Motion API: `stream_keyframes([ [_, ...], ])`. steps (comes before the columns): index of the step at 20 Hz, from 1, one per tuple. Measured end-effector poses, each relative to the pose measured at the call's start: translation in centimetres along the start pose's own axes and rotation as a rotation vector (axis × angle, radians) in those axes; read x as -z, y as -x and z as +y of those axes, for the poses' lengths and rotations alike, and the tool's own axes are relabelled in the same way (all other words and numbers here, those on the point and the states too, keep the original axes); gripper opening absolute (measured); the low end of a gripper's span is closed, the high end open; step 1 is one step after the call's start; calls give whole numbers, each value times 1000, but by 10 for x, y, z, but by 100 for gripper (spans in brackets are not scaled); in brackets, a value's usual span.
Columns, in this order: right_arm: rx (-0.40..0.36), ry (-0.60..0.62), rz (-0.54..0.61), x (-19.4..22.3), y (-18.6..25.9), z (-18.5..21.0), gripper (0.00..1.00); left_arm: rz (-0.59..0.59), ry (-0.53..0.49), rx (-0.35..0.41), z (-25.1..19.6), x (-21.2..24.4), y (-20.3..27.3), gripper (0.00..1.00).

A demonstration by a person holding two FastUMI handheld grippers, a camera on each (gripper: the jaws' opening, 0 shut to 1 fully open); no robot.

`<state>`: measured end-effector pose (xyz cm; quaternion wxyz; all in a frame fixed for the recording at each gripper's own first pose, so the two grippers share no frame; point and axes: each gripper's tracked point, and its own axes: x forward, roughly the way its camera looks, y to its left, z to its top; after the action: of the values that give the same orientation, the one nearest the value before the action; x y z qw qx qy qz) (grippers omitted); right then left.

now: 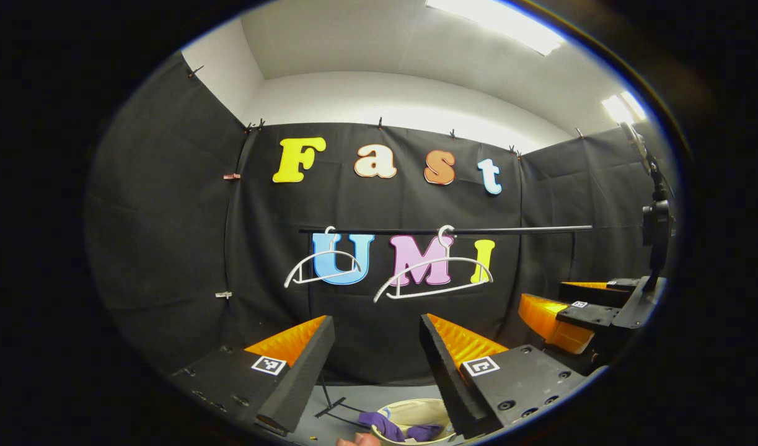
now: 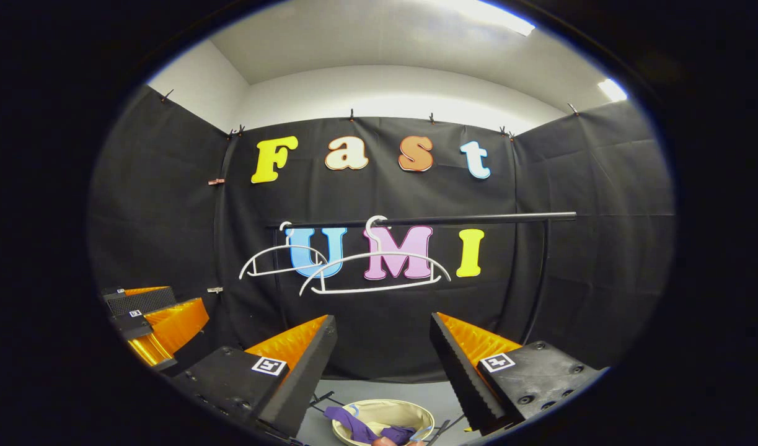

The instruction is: Grasp the clothes on the hanger with both hands and then place them into the laundry hamper below.

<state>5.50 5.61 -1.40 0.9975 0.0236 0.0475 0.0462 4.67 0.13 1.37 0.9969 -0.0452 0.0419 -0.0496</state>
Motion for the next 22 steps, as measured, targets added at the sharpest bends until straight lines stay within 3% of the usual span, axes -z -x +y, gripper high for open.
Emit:
stream_keyframes([
  [22, 1, 2, -24, -6, 8, -2, 97, -2, 0, -8, 1, -2, 7, 88],
])
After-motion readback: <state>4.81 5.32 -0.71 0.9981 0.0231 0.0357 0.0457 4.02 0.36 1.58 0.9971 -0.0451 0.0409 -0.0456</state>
